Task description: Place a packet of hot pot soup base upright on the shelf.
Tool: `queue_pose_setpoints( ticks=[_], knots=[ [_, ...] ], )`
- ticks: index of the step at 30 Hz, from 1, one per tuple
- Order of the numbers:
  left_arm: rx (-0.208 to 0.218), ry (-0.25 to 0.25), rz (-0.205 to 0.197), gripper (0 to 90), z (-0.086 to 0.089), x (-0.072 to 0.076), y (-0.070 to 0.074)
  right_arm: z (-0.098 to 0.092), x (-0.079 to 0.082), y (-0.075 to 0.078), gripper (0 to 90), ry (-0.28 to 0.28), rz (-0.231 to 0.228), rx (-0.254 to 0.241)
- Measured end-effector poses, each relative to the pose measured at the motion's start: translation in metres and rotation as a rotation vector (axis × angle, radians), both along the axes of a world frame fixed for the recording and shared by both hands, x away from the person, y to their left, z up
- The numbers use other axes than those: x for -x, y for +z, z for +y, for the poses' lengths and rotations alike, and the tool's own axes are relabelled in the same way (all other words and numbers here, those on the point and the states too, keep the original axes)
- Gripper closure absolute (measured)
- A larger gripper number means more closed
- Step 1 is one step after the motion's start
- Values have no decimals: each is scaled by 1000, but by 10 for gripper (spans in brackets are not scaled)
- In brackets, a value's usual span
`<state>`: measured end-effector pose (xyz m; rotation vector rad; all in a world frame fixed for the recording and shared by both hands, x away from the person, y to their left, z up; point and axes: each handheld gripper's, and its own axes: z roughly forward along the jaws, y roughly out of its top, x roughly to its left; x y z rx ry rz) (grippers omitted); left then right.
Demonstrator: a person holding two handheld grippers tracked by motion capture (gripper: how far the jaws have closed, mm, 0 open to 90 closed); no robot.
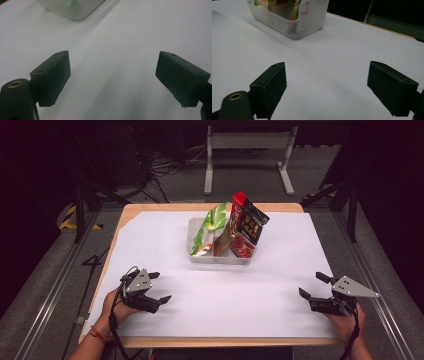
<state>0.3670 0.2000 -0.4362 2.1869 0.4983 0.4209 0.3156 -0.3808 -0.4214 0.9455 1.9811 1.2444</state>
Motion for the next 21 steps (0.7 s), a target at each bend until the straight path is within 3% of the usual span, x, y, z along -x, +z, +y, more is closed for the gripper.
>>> queue_pose_setpoints(
  ticks=[21],
  knots=[
    [-15, -2, 11, 133, -3, -4, -2, 6, -2, 0, 159, 9, 2, 20]
  ],
)
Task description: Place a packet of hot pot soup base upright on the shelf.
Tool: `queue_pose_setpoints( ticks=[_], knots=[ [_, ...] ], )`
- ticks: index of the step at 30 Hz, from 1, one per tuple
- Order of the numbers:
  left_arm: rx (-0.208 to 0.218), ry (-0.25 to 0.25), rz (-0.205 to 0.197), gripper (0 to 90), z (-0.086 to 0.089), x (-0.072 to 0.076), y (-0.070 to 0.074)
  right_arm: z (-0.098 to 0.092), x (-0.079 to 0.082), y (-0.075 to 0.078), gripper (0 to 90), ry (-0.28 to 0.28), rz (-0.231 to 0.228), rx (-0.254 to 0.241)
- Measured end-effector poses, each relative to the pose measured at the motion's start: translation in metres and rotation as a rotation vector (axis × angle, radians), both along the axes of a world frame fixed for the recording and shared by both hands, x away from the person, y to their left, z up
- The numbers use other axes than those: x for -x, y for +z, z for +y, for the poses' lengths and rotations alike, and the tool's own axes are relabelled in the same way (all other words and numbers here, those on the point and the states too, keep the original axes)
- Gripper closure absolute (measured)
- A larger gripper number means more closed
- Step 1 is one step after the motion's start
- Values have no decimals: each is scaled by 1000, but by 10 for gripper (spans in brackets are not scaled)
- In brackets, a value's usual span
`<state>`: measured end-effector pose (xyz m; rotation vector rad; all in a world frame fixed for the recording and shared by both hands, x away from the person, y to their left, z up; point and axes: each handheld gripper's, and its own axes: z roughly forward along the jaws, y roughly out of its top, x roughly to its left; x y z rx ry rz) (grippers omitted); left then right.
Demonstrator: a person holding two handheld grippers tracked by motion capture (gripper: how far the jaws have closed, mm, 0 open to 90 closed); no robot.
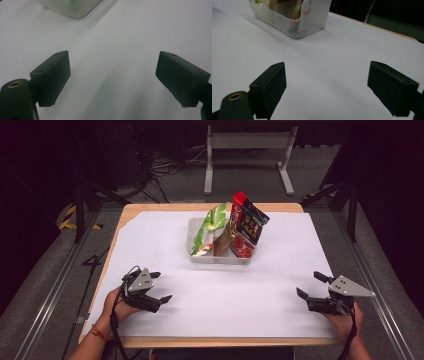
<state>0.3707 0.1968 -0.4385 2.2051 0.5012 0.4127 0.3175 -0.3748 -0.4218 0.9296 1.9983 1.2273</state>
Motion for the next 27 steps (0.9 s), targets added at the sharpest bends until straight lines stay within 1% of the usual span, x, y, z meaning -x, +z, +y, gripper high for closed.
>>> queue_pose_setpoints(
  ticks=[8, 9, 18, 22, 27],
  knots=[
    [-1, 1, 2, 133, 0, 0, 0, 1, 0, 0, 156, 0, 3, -3],
    [-6, 1, 0, 132, 0, -1, 0, 1, 0, 0, 155, 1, 6, 3],
    [-6, 1, 2, 129, -1, -1, -1, 1, 1, 1, 154, 0, 3, 5],
    [-6, 0, 1, 129, -1, 0, 0, 0, 1, 1, 154, -6, 8, -6],
    [-6, -3, 1, 129, -1, -3, -1, 1, 1, 1, 153, -7, 8, 1]
  ],
)
